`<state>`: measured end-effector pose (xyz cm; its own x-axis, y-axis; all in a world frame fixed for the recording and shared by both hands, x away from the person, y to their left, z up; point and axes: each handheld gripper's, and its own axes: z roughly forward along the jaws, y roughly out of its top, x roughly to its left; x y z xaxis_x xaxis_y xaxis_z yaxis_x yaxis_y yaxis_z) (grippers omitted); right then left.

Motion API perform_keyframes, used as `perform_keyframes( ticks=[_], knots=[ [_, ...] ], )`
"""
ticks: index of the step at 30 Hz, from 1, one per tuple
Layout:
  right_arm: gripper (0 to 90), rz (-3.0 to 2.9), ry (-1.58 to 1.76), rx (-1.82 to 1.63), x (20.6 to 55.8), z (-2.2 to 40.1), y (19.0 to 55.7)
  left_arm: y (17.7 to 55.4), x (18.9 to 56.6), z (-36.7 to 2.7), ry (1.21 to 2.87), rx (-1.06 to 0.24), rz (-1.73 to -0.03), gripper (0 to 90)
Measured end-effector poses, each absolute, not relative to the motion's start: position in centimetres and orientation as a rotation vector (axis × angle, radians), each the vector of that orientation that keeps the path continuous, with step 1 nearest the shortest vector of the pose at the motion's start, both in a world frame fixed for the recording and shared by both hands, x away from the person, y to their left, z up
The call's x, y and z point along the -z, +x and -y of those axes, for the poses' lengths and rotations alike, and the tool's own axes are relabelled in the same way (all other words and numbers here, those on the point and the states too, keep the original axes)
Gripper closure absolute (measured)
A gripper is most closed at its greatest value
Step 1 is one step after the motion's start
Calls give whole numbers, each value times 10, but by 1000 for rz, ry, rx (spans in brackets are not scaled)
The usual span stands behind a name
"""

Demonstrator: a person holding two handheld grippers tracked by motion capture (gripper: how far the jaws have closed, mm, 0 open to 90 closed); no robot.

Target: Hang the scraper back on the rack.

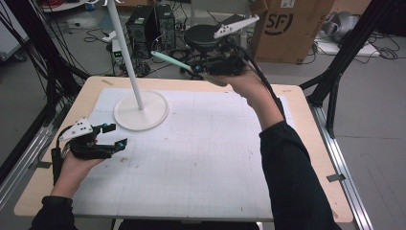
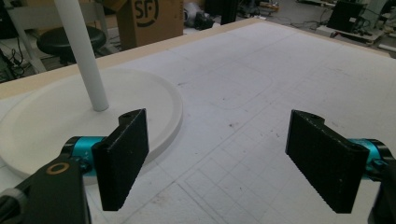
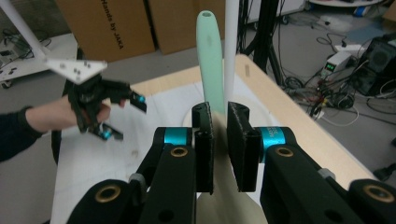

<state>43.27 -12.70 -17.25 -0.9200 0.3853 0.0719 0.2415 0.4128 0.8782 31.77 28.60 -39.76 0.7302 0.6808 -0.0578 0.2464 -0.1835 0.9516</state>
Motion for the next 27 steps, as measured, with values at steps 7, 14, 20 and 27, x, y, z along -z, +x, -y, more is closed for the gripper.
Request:
perform_keyframes(
  ticks=[7, 14, 20, 27],
  knots=[
    [817, -2488, 554, -1571, 139, 105, 446, 318, 397, -286, 1741, -433, -730, 220],
    [816, -2458, 549, -1575, 114, 87, 453, 317, 396, -288, 1717, -416, -730, 221],
    [816, -2437, 537, -1580, 99, 77, 456, 316, 396, -288, 1717, -403, -724, 221],
    [816, -2422, 545, -1562, 92, 72, 458, 316, 397, -286, 1723, -394, -712, 221]
  ],
)
